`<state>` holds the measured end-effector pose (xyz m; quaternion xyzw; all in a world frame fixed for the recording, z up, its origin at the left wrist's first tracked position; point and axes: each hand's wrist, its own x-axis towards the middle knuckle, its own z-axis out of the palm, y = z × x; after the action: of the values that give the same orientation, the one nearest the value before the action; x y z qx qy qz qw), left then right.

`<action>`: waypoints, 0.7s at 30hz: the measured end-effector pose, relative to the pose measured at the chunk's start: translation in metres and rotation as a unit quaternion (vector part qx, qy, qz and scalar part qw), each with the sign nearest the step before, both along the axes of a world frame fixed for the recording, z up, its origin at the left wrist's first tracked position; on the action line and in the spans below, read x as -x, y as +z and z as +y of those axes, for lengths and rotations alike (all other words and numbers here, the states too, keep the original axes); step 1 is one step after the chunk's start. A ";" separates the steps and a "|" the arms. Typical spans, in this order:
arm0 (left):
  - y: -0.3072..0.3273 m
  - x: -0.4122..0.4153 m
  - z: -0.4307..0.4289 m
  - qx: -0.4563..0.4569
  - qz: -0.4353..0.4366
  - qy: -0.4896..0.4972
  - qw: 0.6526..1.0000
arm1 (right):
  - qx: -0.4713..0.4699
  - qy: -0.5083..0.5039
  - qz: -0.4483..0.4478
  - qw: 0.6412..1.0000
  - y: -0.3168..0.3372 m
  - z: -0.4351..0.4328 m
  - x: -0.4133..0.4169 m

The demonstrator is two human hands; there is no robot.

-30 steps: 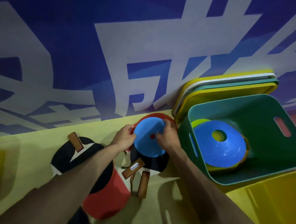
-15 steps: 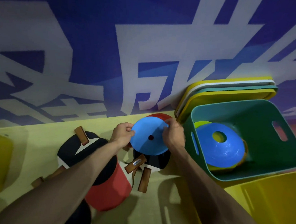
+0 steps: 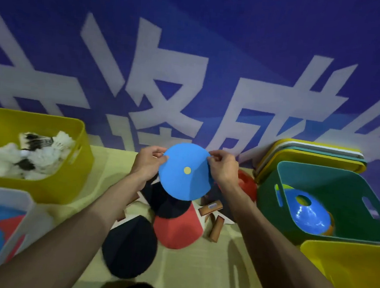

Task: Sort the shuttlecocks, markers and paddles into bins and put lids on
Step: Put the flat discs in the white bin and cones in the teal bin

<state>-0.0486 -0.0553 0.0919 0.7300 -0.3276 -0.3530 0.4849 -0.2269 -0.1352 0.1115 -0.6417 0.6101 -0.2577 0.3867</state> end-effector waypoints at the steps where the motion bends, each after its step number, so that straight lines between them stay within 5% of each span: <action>1: 0.003 -0.011 0.014 0.009 -0.001 0.014 1.000 | 0.006 0.012 -0.001 1.000 0.002 0.008 -0.013; 14: 0.030 -0.117 0.189 0.061 0.031 0.188 0.980 | 0.031 0.192 -0.073 0.978 0.032 0.106 -0.182; 21: 0.020 -0.157 0.284 0.109 0.044 0.380 0.917 | -0.117 0.337 -0.088 0.930 0.017 0.161 -0.256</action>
<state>0.1087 0.2291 0.1116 0.7258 -0.0398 -0.1363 0.6731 0.0292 0.0257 0.1289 -0.7344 0.3473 -0.0942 0.5754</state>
